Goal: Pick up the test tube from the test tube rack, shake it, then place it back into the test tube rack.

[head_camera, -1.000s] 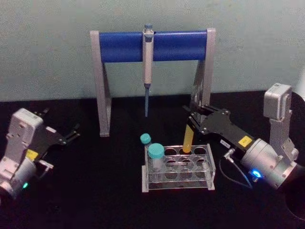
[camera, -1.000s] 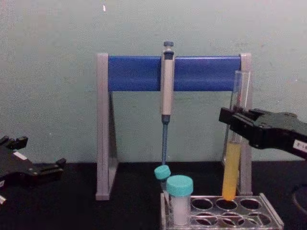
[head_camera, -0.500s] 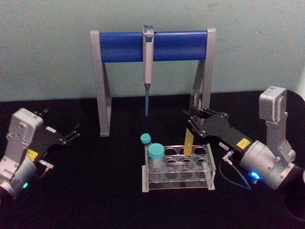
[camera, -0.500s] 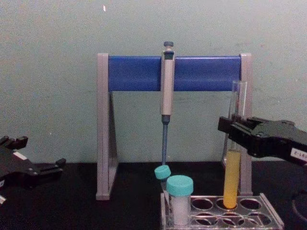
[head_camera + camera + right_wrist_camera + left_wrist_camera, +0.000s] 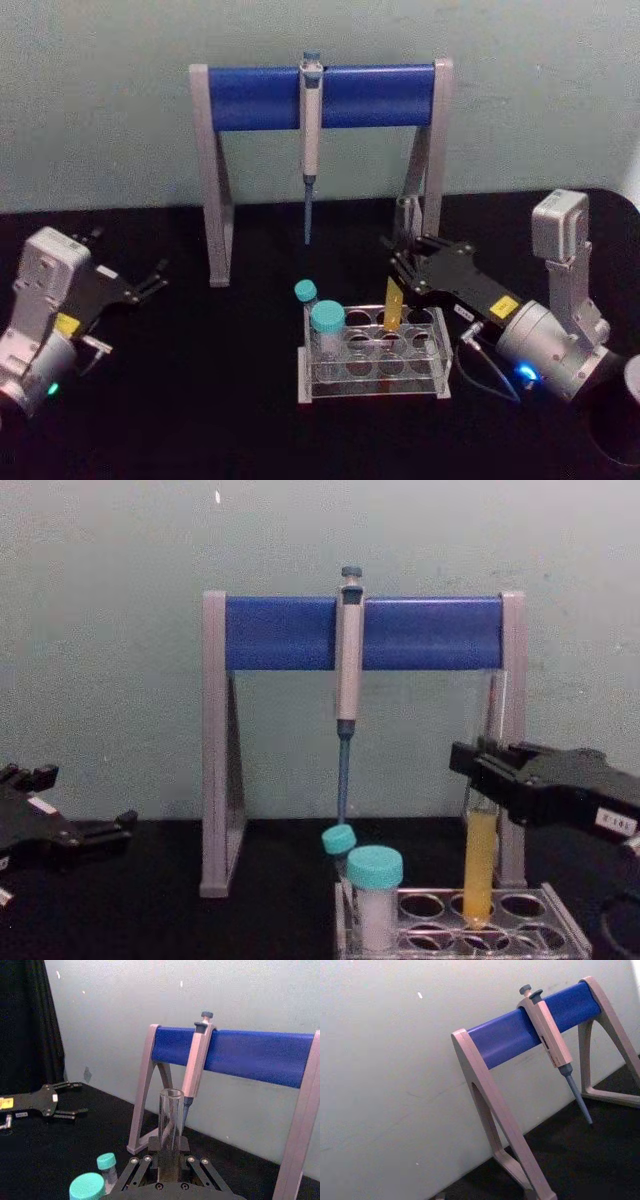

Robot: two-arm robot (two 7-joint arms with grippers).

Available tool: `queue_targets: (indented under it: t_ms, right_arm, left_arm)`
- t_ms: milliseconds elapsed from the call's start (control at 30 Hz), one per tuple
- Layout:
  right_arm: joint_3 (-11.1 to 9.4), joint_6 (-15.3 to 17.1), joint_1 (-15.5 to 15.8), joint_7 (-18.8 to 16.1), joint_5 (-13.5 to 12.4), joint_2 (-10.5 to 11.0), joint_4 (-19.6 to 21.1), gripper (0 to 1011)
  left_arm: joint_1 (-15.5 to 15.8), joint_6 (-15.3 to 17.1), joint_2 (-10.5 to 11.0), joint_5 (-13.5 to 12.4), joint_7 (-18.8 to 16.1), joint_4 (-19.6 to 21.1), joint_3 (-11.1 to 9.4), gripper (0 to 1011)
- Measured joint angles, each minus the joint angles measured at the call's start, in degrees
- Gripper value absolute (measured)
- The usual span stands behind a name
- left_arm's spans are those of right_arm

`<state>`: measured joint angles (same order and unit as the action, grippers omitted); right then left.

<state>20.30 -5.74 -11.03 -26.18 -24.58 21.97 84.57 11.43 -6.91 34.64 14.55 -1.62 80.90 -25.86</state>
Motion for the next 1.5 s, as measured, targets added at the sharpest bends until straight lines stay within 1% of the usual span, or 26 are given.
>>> queue_targets:
  t_ms: [533, 1500]
  right_arm:
    - [0.5, 0.2, 0.1, 0.0, 1.1, -0.6, -1.4, 230]
    - [0.9, 1.4, 0.2, 0.4, 1.5, -1.9, -4.1, 230]
  left_arm:
    - [0.0, 0.0, 0.0, 0.0, 0.0, 0.0, 0.0, 1010]
    - [0.0, 0.0, 0.0, 0.0, 0.0, 0.0, 0.0, 1010]
